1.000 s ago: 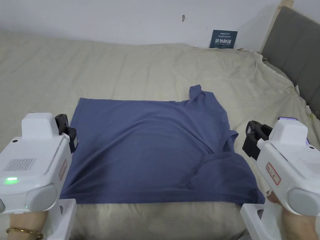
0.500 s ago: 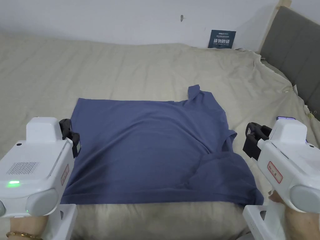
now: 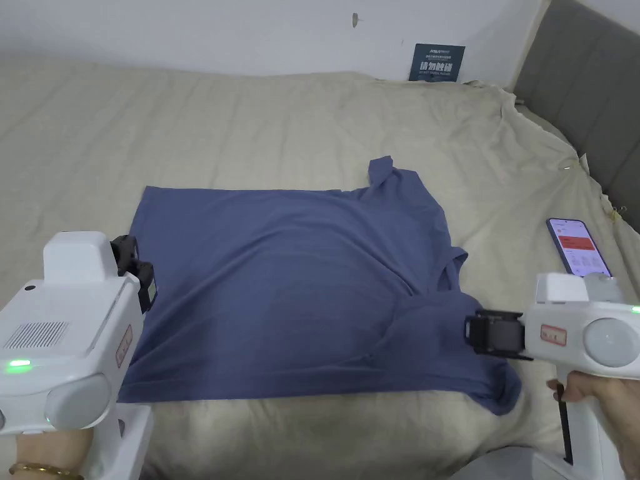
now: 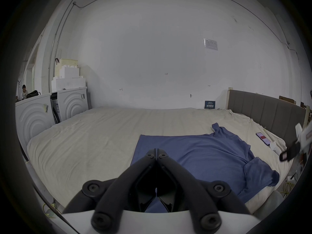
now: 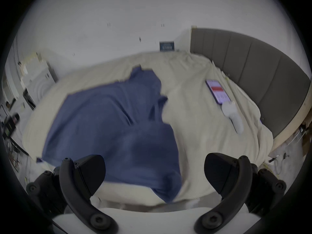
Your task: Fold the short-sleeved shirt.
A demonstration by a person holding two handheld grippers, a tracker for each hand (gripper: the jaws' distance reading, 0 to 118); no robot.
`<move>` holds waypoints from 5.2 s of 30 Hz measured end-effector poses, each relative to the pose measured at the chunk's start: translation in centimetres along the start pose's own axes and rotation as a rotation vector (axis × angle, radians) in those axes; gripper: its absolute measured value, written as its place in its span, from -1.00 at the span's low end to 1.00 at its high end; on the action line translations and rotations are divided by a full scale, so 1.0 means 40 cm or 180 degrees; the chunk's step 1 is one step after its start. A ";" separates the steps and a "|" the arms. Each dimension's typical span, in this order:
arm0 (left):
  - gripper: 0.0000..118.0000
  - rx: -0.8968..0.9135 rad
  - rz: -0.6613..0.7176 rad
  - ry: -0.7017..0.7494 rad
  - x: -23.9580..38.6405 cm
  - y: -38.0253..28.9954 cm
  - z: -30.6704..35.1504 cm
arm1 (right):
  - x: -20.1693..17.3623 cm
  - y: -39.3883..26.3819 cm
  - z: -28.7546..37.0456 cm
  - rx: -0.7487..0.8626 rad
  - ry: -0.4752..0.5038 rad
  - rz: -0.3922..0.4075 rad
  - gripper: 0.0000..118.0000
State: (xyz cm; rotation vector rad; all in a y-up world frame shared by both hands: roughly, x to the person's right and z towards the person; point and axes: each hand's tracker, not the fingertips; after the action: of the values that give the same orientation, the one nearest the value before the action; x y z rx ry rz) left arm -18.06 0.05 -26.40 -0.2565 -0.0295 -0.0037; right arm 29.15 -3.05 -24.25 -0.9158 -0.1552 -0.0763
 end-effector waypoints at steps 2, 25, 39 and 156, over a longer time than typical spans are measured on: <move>-1.00 -0.0027 0.0008 -0.0007 0.001 -0.005 -0.002 | 0.005 -0.048 -0.028 -0.0213 -0.0066 0.0022 0.96; 0.37 -0.0875 0.0573 -0.0152 -0.067 -0.014 -0.063 | 0.020 -0.162 -0.075 -0.0204 0.0084 -0.0012 -0.96; 1.00 -0.2075 0.0108 0.0401 -0.260 -0.177 -0.070 | -0.005 -0.146 -0.025 -0.0105 0.0089 0.0014 -0.96; -1.00 0.0136 0.0006 0.0100 -0.029 0.066 -0.059 | -0.139 0.181 0.121 0.1644 0.0139 0.0094 -0.97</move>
State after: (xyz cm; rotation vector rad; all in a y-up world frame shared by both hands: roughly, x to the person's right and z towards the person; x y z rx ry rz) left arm -19.12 2.02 -29.39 -0.2137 0.0020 -0.0054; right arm 24.15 5.18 -27.95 -0.4008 -0.1128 -0.0259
